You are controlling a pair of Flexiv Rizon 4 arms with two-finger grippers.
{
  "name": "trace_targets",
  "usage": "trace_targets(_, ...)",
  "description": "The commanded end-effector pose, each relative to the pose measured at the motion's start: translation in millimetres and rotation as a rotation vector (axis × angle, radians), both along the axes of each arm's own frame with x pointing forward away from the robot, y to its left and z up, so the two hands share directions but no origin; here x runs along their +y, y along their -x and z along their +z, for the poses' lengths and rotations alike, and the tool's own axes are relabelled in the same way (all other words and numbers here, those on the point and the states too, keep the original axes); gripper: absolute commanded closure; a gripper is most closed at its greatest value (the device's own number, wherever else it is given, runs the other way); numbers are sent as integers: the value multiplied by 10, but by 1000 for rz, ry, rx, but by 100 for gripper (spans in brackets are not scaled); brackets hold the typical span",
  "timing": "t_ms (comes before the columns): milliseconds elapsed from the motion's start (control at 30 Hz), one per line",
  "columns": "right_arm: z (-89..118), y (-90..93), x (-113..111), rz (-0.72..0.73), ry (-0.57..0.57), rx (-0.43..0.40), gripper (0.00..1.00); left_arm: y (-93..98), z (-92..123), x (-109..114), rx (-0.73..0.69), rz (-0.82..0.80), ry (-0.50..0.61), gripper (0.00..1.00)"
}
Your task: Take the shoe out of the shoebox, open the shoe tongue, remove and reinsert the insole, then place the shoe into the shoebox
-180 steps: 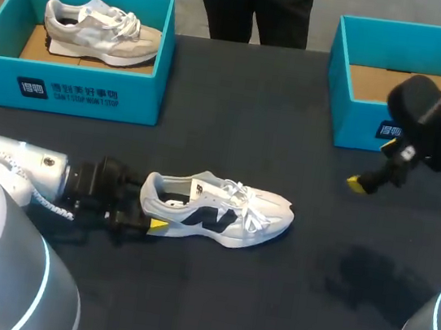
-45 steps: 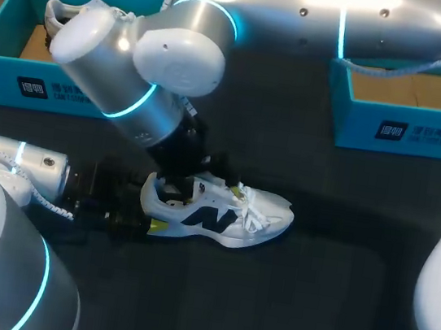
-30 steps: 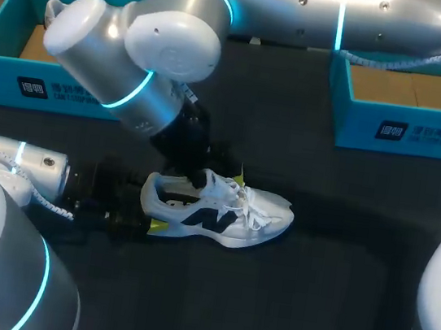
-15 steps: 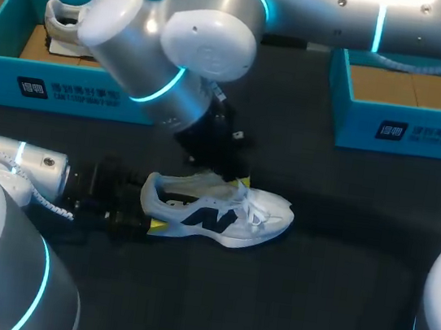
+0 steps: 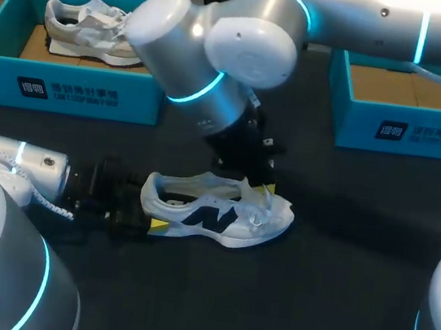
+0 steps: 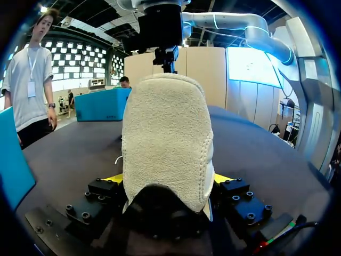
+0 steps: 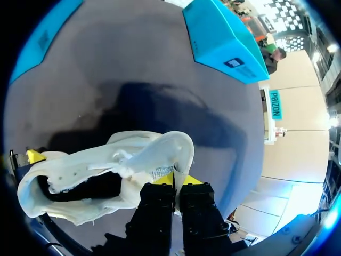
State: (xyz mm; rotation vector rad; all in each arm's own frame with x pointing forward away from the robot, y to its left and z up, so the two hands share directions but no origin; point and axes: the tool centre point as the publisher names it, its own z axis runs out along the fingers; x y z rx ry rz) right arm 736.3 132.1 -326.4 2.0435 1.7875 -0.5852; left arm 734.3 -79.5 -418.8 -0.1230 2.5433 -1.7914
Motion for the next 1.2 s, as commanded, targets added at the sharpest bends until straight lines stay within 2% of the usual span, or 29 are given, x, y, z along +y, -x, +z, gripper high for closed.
trace_targets(33, -142, 18, -125, -101, -43, -55, 100, -18, -27, 23, 1, -1, -2, 100)
trace_targets(100, -216, 11, -160, -102, -44, -51, 95, -18, -27, 23, 1, -1, -2, 100)
trace_targets(233, -357, 9, -205, -110, -56, -40, 93, -18, -27, 23, 1, -1, -2, 100)
trace_targets(300, -391, 7, -216, -110, -58, -29, 84, -18, -27, 23, 1, -1, -2, 100)
trace_targets(333, -406, 7, -222, -111, -59, -28, 75, -18, -27, 23, 1, -1, -2, 100)
trace_targets(400, -418, 9, -225, -117, -61, -25, 52, -18, -27, 23, 1, -1, -2, 100)
trace_targets(433, -417, 9, -225, -120, -64, -26, 31, -18, -27, 23, 1, -1, -2, 100)
trace_targets(467, -413, 8, -227, -121, -64, -27, 5, -18, -27, 23, 1, -1, -2, 100)
trace_targets(500, -401, 5, -230, -122, -62, -27, 0, -18, -27, 23, 1, -1, -2, 100)
trace_targets(800, -125, 0, -91, -52, -78, -82, 0, -18, -27, 23, 1, -1, -2, 100)
trace_targets(1200, 266, -102, 314, 359, -185, -120, 0, -18, -27, 23, 1, -1, -2, 100)
